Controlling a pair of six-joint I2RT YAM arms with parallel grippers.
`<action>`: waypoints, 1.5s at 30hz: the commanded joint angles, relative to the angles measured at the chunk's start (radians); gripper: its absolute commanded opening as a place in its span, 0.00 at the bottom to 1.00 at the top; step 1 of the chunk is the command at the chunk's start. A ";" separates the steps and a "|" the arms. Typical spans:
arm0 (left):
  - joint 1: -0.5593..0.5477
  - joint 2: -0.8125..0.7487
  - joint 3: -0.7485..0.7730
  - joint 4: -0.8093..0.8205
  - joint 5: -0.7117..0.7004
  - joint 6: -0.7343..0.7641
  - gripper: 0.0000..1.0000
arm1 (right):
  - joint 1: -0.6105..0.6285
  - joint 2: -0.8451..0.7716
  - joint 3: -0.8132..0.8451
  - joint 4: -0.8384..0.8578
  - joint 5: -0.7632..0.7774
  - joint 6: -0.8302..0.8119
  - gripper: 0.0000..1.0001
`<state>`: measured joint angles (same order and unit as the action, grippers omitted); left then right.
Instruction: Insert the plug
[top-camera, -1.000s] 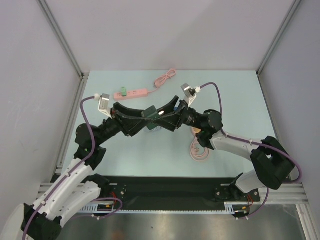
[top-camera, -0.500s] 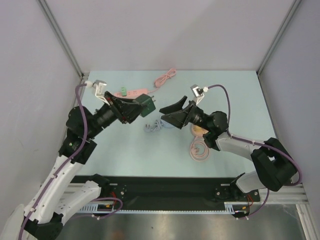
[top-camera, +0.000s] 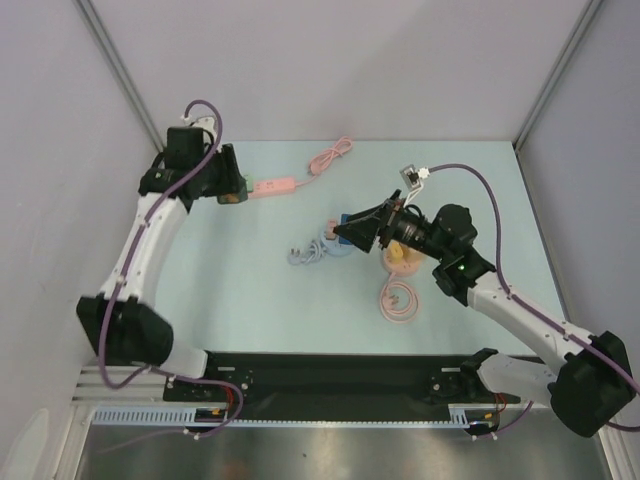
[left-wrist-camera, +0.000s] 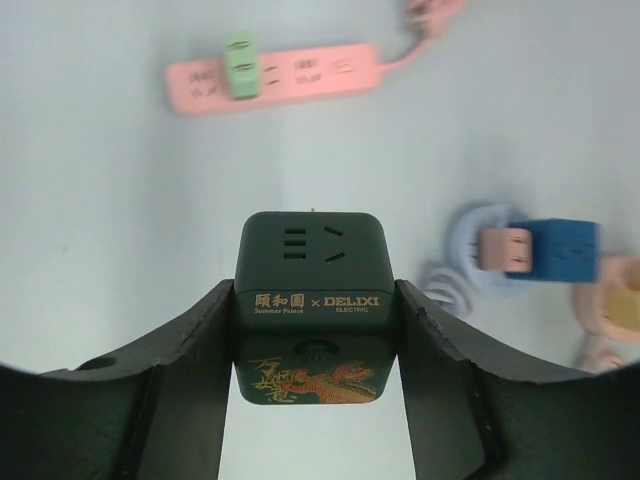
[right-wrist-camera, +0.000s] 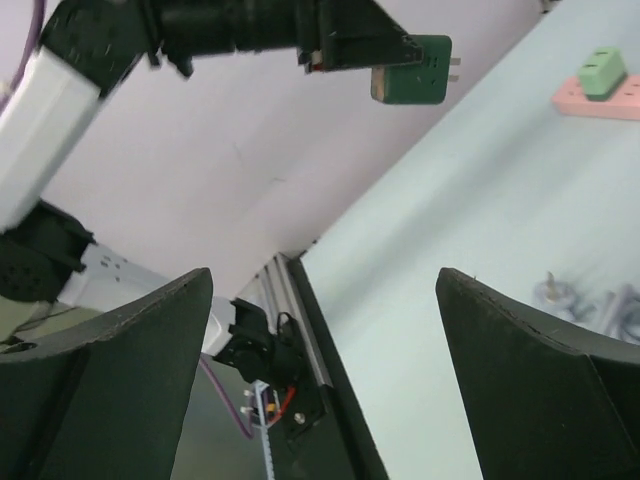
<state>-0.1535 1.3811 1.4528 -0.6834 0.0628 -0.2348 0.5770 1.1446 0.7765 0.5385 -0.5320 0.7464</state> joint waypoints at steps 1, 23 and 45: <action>0.086 0.132 0.165 -0.091 -0.029 0.100 0.00 | 0.004 -0.055 0.038 -0.253 0.059 -0.148 1.00; 0.226 0.955 0.905 -0.295 0.170 0.084 0.00 | -0.012 -0.008 0.061 -0.416 -0.023 -0.226 1.00; 0.226 1.050 0.931 -0.266 0.123 0.042 0.00 | 0.011 0.010 0.064 -0.443 -0.014 -0.254 1.00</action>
<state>0.0723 2.4081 2.3322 -0.9680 0.1860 -0.1650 0.5808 1.1595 0.7948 0.0856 -0.5556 0.5179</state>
